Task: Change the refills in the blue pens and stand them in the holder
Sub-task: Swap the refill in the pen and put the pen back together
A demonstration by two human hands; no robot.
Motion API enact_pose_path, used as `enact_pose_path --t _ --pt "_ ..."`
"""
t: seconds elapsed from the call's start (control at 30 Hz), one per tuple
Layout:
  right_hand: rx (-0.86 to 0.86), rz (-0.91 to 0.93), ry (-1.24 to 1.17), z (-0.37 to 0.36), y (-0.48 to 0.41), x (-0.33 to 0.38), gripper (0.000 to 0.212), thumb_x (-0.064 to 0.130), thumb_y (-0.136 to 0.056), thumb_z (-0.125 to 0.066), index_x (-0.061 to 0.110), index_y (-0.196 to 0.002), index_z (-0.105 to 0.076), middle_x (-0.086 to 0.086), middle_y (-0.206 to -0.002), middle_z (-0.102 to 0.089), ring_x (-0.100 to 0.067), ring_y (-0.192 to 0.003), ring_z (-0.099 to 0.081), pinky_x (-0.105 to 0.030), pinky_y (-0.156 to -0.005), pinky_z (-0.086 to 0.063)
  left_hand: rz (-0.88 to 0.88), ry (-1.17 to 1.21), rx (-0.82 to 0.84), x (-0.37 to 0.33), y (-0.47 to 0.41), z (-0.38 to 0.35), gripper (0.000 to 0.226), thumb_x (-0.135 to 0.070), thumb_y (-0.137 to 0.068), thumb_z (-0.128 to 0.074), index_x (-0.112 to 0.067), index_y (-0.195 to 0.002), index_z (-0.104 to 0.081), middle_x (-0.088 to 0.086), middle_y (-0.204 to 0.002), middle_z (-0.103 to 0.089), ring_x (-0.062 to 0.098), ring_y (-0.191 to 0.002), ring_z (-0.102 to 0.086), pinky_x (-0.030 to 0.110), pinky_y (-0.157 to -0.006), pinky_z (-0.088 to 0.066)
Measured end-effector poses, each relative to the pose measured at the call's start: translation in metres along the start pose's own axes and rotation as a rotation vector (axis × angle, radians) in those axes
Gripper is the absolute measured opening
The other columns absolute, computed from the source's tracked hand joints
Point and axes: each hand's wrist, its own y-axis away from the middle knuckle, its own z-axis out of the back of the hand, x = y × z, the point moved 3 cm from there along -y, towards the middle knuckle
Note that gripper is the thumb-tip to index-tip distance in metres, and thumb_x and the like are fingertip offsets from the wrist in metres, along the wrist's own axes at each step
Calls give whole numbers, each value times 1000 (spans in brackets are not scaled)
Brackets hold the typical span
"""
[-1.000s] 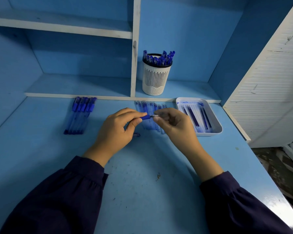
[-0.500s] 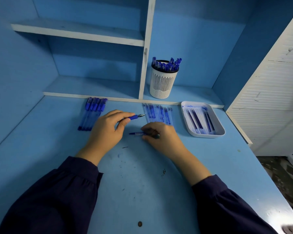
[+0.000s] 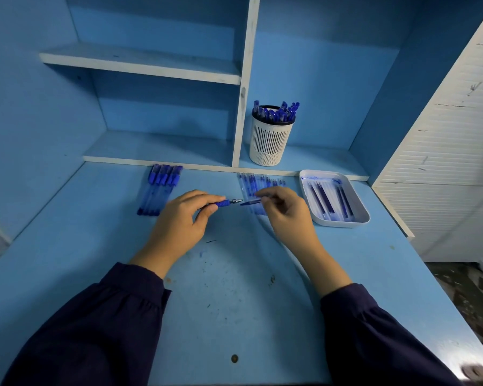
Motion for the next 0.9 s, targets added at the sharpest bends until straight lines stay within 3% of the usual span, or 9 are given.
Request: enact_pose_path --t 0.2,0.37,0.47,0.57,0.73,0.9 --pt "52 34 -43 -5 2 6 17 4 -90 -61 17 -95 -71 -2 -93 -64 -9 -75 -59 -18 -77 -48 -11 -11 9 -2 1 -1 21 -11 -93 -65 -16 -112 -74 -8 -102 -70 3 -92 -64 17 -83 -51" --pt "173 -26 -91 -11 8 4 13 5 -84 -72 13 -94 -73 21 -64 -61 1 -60 -54 -10 -65 -41 -20 60 -3 -4 1 -2 25 4 -86 -69 -11 -105 -76 -5 -92 -71 4 -84 -65 18 -75 -53" --pt "183 -42 -86 -6 8 1 12 5 -83 -73 13 -92 -75 22 -60 -62 2 -57 -55 -7 -60 -39 -33 70 11 -6 2 -5 31 12 -83 -69 -10 -103 -77 -3 -90 -72 -3 -84 -65 14 -72 -53" --pt "172 -45 -116 0 7 1 12 4 -81 -74 7 -93 -75 19 -60 -64 4 -57 -57 -6 -60 -40 -33 74 -11 -12 2 -9 28 7 -84 -70 -11 -104 -77 -3 -90 -73 3 -81 -66 23 -70 -55" --pt "177 -52 -104 1 6 0 13 5 -80 -76 9 -93 -76 19 -57 -63 2 -53 -54 -7 -56 -38 -22 72 -8 -11 2 -11 31 11 -84 -68 -12 -103 -77 -4 -89 -73 5 -80 -66 24 -66 -55" --pt "218 -53 -57 0 6 -6 16 7 -76 -80 12 -92 -78 18 -55 -60 0 -51 -47 -11 -55 -37 -2 62 47 -8 4 -11 36 18 -82 -64 -10 -99 -78 -5 -90 -73 -2 -82 -66 7 -66 -47"
